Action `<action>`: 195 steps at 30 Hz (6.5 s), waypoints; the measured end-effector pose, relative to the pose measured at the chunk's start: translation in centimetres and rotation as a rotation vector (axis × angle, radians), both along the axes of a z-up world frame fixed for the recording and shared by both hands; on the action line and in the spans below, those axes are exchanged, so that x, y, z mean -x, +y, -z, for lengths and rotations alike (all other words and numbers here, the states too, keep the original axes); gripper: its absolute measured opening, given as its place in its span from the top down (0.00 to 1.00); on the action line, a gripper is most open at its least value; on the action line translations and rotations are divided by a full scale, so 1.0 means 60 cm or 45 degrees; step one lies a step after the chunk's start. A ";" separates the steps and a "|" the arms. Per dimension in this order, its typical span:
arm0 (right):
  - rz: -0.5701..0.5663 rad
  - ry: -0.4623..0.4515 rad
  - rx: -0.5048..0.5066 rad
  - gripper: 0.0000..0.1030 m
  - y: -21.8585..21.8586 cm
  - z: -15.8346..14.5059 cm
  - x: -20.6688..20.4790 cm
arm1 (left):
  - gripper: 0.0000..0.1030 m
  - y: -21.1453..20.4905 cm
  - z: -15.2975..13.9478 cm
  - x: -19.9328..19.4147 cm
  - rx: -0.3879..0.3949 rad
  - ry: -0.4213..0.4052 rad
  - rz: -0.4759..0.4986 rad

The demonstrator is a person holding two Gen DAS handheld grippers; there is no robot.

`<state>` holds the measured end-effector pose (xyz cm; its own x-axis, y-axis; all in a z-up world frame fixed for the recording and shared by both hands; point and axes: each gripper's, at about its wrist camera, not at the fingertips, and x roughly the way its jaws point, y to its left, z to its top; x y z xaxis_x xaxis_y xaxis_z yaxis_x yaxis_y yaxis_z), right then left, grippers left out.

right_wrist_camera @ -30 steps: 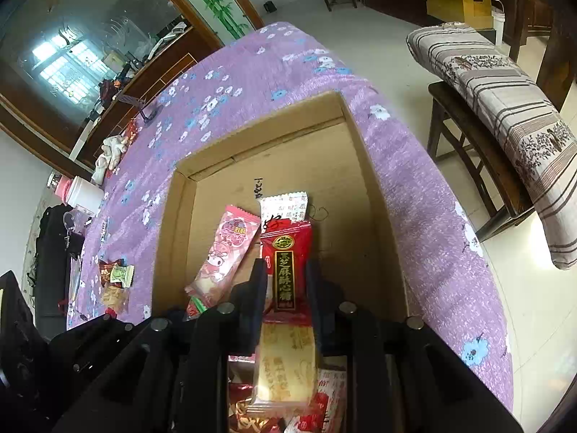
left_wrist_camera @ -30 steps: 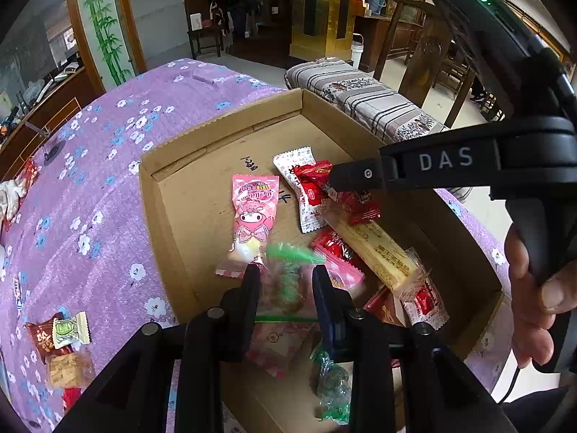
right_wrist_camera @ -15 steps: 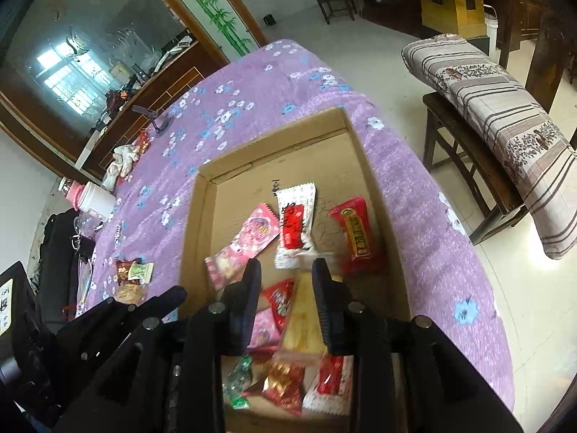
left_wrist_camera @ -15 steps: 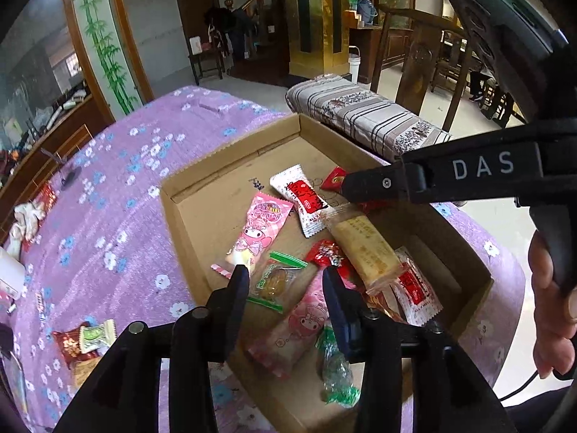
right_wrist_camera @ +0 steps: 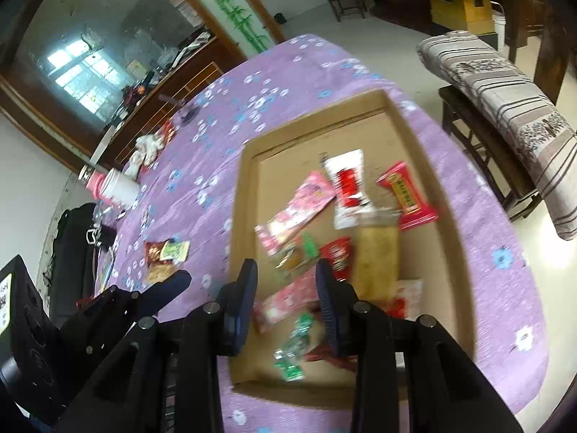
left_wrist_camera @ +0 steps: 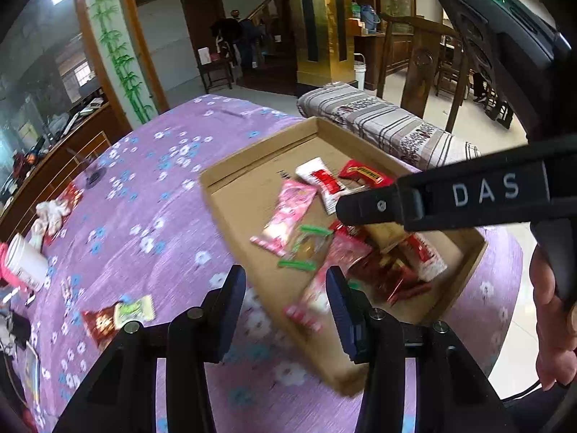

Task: Organize snacks
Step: 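Move both tools back over the remaining snack pile, then grasp a red portrait-printed packet with the left tool while the right tool grasps a yellow cake bar, then carry the red portrait packet and yellow cake bar over the cardboard tray, then open the left tool and right tool to drop both snacks into the tray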

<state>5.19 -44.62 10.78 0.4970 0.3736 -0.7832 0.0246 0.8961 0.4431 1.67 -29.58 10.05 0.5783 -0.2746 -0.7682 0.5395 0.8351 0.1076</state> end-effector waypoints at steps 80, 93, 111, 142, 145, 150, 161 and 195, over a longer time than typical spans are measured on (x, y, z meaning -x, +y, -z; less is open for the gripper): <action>-0.741 0.094 0.457 0.69 0.515 0.133 -0.045 | 0.78 0.500 0.139 0.059 0.189 0.292 -0.657; -0.464 0.144 0.163 0.69 0.430 0.109 0.051 | 0.78 0.439 0.121 0.051 0.199 0.267 -0.488; -0.362 0.058 0.097 0.69 0.286 0.062 0.075 | 0.78 0.304 0.074 0.044 0.111 0.183 -0.431; 0.063 0.038 -0.027 0.69 -0.039 0.052 0.067 | 0.78 0.019 0.022 -0.029 0.170 0.293 -0.089; 0.088 0.056 -0.017 0.69 -0.052 0.059 0.066 | 0.78 -0.002 0.037 -0.036 0.177 0.350 -0.072; 0.089 0.097 0.007 0.69 -0.057 0.073 0.064 | 0.78 -0.038 0.061 -0.028 0.138 0.380 -0.027; 0.027 0.127 0.070 0.69 -0.044 0.089 0.064 | 0.78 -0.073 0.087 0.002 0.006 0.277 0.060; 0.003 0.125 0.095 0.67 -0.036 0.086 0.058 | 0.78 -0.081 0.082 0.018 -0.096 0.130 0.097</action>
